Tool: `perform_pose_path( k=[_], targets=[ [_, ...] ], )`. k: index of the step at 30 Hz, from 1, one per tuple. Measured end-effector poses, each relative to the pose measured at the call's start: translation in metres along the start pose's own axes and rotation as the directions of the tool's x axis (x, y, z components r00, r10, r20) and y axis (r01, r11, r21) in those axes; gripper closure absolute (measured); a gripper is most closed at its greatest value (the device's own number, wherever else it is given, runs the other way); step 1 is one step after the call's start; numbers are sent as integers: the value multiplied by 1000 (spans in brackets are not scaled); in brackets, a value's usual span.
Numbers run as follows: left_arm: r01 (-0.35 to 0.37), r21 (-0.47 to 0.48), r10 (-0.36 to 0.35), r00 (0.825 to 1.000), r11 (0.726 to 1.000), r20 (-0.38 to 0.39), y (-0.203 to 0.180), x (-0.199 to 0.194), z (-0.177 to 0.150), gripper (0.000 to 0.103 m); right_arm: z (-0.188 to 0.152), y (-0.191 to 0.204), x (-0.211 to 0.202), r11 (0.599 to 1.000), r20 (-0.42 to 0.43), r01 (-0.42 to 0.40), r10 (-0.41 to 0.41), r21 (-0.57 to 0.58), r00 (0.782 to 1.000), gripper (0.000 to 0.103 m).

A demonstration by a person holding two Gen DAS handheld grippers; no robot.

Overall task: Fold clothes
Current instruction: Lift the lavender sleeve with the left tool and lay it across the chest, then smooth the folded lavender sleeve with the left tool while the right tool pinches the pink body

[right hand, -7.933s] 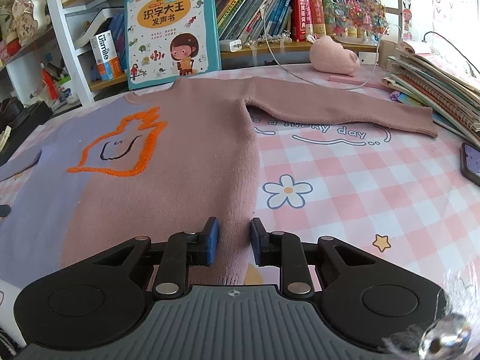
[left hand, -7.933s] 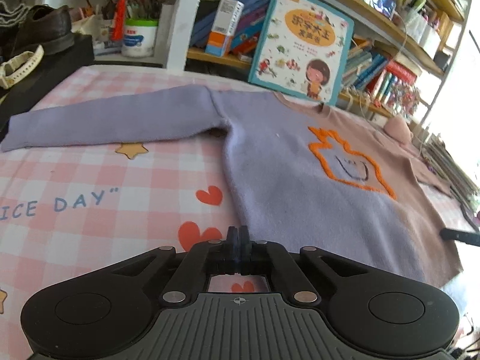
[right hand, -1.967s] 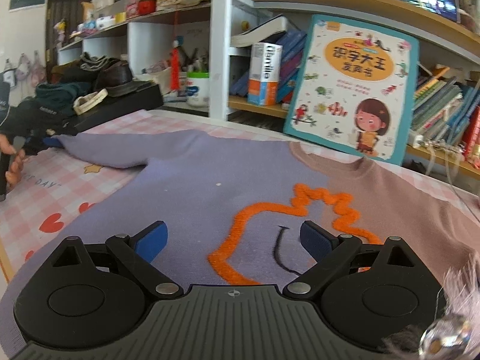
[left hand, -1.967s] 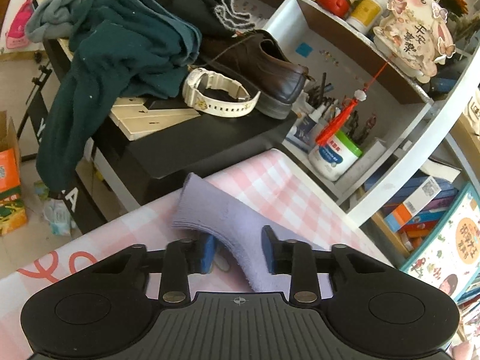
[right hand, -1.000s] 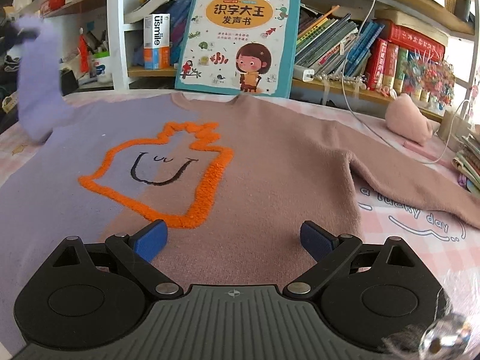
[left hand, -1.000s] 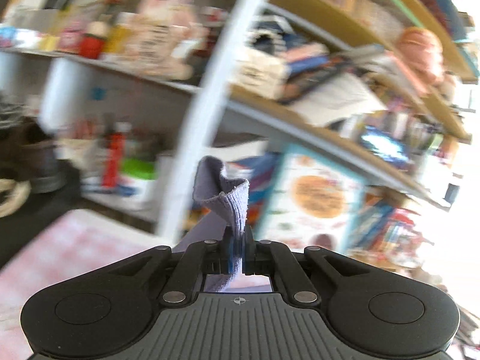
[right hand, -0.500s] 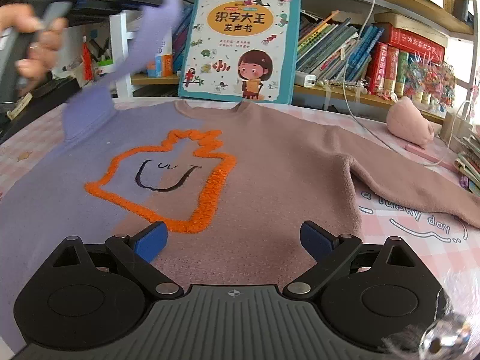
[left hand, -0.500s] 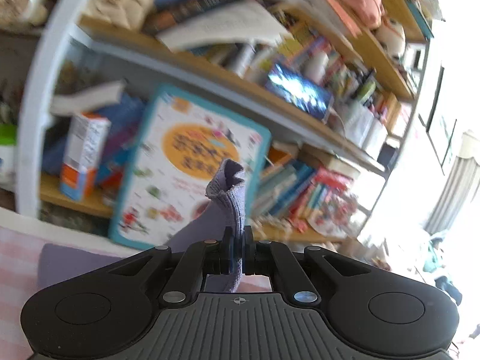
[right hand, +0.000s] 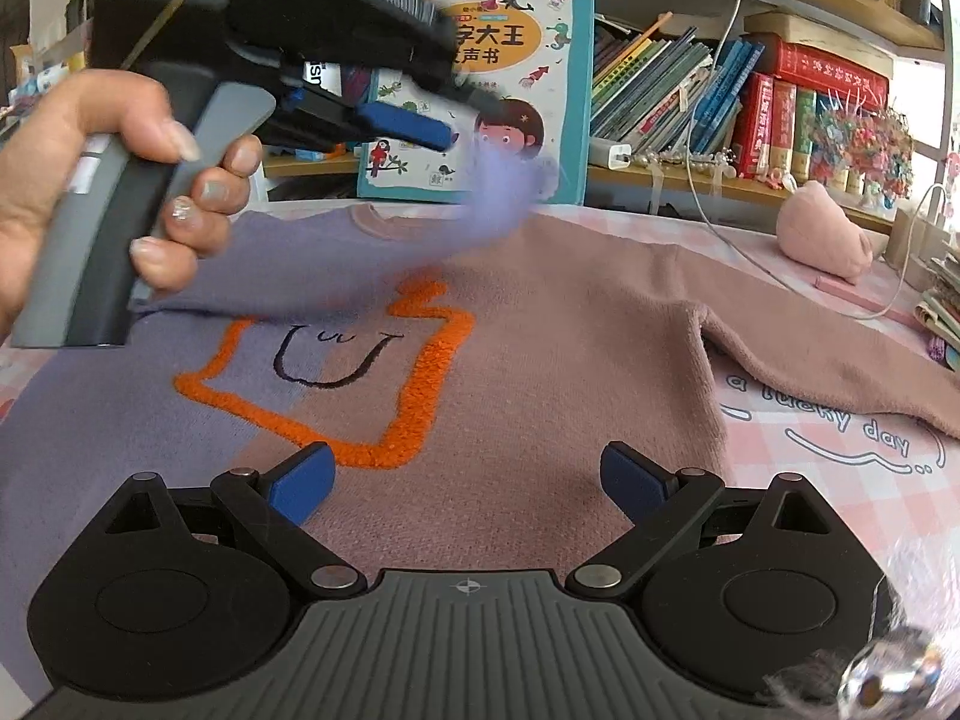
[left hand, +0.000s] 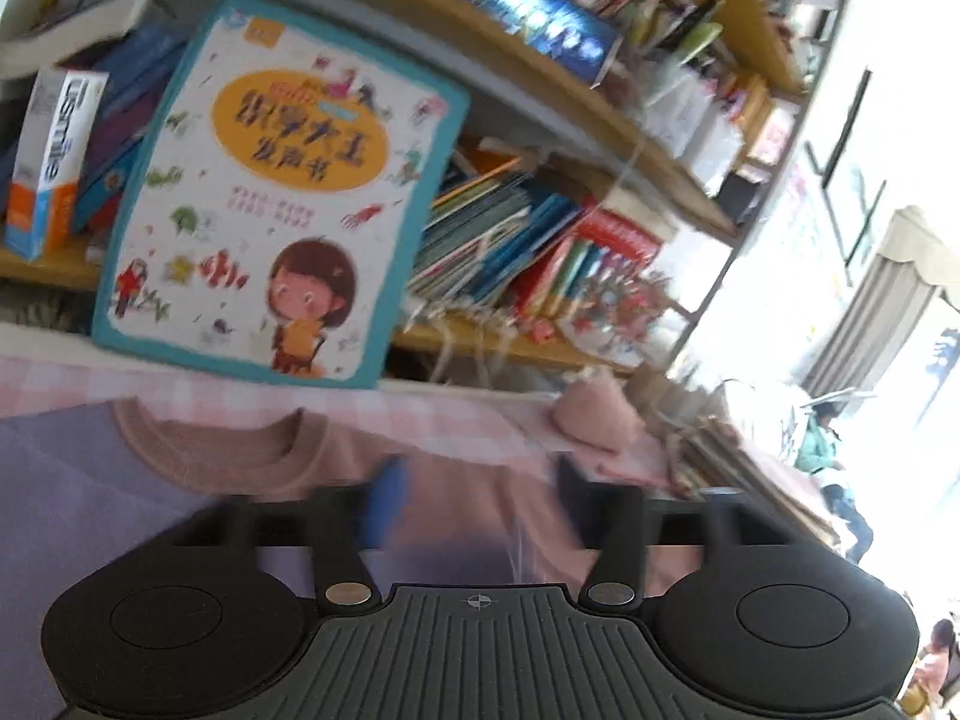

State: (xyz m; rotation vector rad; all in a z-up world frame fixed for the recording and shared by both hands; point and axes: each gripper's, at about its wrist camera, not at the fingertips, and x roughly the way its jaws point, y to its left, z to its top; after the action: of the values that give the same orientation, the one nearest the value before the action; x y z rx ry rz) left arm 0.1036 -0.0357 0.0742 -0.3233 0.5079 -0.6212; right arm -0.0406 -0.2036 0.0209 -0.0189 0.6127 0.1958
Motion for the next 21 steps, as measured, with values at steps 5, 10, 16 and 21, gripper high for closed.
perform_pose_path(
  k=[5,10,16,21],
  targets=[
    [-27,77,23,999,997,49,-8,-29,4,18,1,2,2,1000,-12,5,-5,-10,1000,8],
    [-148,198,145,989,969,30,5,-61,-14,14,1,2,4,1000,-17,10,-10,-17,1000,8],
    [-355,332,378,926,874,-5,25,-101,-50,13,1,4,5,999,-27,19,-20,-26,999,8],
    [-465,290,492,870,837,-23,47,-135,-75,13,0,6,5,999,-26,32,-33,-43,999,7]
  ],
)
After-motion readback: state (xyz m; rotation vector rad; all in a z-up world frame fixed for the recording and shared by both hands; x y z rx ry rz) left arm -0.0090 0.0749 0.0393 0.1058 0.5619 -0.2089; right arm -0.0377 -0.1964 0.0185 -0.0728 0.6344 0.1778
